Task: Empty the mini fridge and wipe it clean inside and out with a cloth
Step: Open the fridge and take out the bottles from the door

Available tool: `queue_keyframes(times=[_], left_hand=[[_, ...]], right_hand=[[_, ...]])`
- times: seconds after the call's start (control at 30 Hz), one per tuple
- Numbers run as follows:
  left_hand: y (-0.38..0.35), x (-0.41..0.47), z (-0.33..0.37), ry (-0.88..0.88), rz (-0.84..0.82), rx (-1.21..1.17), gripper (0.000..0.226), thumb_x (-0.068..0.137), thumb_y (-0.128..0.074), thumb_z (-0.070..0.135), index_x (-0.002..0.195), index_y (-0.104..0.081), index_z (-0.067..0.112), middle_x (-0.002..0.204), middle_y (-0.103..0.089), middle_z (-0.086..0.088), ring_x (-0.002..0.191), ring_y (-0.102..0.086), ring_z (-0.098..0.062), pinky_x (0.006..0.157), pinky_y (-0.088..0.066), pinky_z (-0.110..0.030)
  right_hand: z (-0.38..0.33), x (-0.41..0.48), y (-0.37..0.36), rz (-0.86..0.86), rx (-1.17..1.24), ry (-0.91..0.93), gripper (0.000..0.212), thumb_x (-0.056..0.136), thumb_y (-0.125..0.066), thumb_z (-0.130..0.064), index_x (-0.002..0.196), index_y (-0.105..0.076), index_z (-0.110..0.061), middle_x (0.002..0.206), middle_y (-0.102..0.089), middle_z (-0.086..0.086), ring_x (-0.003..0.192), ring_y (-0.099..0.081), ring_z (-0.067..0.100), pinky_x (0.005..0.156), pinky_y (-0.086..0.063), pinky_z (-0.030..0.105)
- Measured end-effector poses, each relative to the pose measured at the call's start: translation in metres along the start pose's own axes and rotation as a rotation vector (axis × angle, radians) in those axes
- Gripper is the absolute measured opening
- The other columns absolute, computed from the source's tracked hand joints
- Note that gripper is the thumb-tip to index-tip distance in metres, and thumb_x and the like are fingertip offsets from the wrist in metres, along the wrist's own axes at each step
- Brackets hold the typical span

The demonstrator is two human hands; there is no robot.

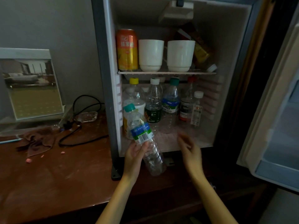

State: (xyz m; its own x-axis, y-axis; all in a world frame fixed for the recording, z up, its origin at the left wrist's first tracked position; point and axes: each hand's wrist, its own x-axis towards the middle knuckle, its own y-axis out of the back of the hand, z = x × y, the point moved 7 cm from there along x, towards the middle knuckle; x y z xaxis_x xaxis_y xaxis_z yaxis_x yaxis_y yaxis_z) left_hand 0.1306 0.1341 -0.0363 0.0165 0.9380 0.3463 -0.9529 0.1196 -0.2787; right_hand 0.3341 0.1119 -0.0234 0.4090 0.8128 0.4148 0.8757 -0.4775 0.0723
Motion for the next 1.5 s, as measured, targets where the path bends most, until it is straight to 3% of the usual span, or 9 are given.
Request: queue_keyframes(times=[0.17,0.33,0.43,0.77,0.97,1.2,1.3,1.4,1.5], left_hand=[[-0.001,0.000,0.002,0.008,-0.004,0.037,0.040,0.082,-0.069,0.030,0.113,-0.060,0.005,0.095,-0.074,0.001,0.086,-0.070,-0.012,0.073,-0.053,-0.020],[-0.002,-0.003,0.006,0.005,-0.006,0.065,0.063,0.071,-0.067,0.047,0.116,-0.060,0.004,0.099,-0.074,0.000,0.090,-0.070,-0.014,0.074,-0.053,-0.020],[-0.003,-0.004,0.005,0.009,-0.008,0.050,0.046,0.081,-0.074,0.033,0.117,-0.060,0.008,0.102,-0.073,-0.001,0.095,-0.069,-0.012,0.074,-0.052,-0.017],[-0.002,-0.003,0.004,-0.010,-0.021,0.024,0.048,0.077,-0.063,0.027,0.121,-0.057,0.008,0.108,-0.072,0.006,0.102,-0.067,-0.010,0.076,-0.051,-0.015],[-0.004,-0.003,0.005,-0.019,-0.034,0.015,0.047,0.081,-0.065,0.028,0.122,-0.057,0.007,0.106,-0.073,0.004,0.099,-0.068,-0.010,0.075,-0.052,-0.016],[-0.002,-0.001,0.004,-0.011,-0.026,0.026,0.044,0.078,-0.066,0.031,0.118,-0.059,0.014,0.107,-0.072,-0.001,0.098,-0.069,-0.019,0.077,-0.055,-0.025],[-0.005,-0.005,0.007,-0.003,-0.041,0.034,0.059,0.072,-0.069,0.044,0.120,-0.059,0.012,0.109,-0.072,0.001,0.099,-0.069,-0.015,0.076,-0.054,-0.023],[-0.006,-0.011,0.003,0.029,-0.062,0.032,0.043,0.082,-0.074,0.035,0.117,-0.060,0.013,0.105,-0.073,0.001,0.097,-0.069,-0.015,0.073,-0.054,-0.023],[-0.004,-0.009,0.001,0.057,-0.050,0.032,0.037,0.083,-0.061,0.030,0.116,-0.060,0.013,0.101,-0.074,0.001,0.096,-0.070,-0.018,0.077,-0.057,-0.028]], right_hand=[[0.008,0.046,0.029,0.271,-0.152,-0.023,0.072,0.087,-0.065,-0.039,0.146,-0.033,-0.014,0.148,-0.039,0.010,0.135,-0.039,0.026,0.110,-0.037,0.047],[0.006,0.059,0.020,0.339,-0.276,-0.019,0.084,0.086,-0.072,-0.024,0.150,-0.019,-0.010,0.151,-0.022,0.018,0.132,-0.038,0.035,0.105,-0.036,0.040],[0.012,0.066,0.015,0.361,-0.295,-0.039,0.091,0.083,-0.074,-0.026,0.151,-0.015,-0.013,0.151,-0.022,0.019,0.133,-0.036,0.040,0.104,-0.037,0.047],[0.016,0.084,0.012,0.424,-0.328,-0.078,0.092,0.079,-0.077,-0.028,0.150,-0.021,-0.011,0.145,-0.034,0.023,0.131,-0.037,0.042,0.104,-0.034,0.050],[0.027,0.087,0.005,0.288,-0.338,-0.160,0.088,0.082,-0.071,-0.042,0.149,-0.022,-0.014,0.146,-0.039,0.019,0.128,-0.045,0.040,0.102,-0.039,0.048],[0.030,0.082,0.005,0.184,-0.302,-0.156,0.076,0.079,-0.071,-0.050,0.138,-0.041,-0.013,0.133,-0.057,0.013,0.120,-0.055,0.035,0.096,-0.046,0.042],[0.030,0.069,0.004,0.149,-0.228,-0.136,0.066,0.078,-0.071,-0.050,0.131,-0.047,-0.018,0.126,-0.062,0.006,0.114,-0.059,0.028,0.093,-0.047,0.040],[0.024,0.048,0.003,0.088,-0.173,-0.110,0.052,0.082,-0.071,-0.043,0.124,-0.053,-0.018,0.115,-0.064,-0.001,0.109,-0.061,0.022,0.087,-0.045,0.033],[0.015,0.028,-0.004,0.026,-0.091,-0.053,0.041,0.081,-0.071,-0.046,0.115,-0.056,-0.027,0.109,-0.066,-0.007,0.105,-0.063,0.015,0.089,-0.048,0.034]])
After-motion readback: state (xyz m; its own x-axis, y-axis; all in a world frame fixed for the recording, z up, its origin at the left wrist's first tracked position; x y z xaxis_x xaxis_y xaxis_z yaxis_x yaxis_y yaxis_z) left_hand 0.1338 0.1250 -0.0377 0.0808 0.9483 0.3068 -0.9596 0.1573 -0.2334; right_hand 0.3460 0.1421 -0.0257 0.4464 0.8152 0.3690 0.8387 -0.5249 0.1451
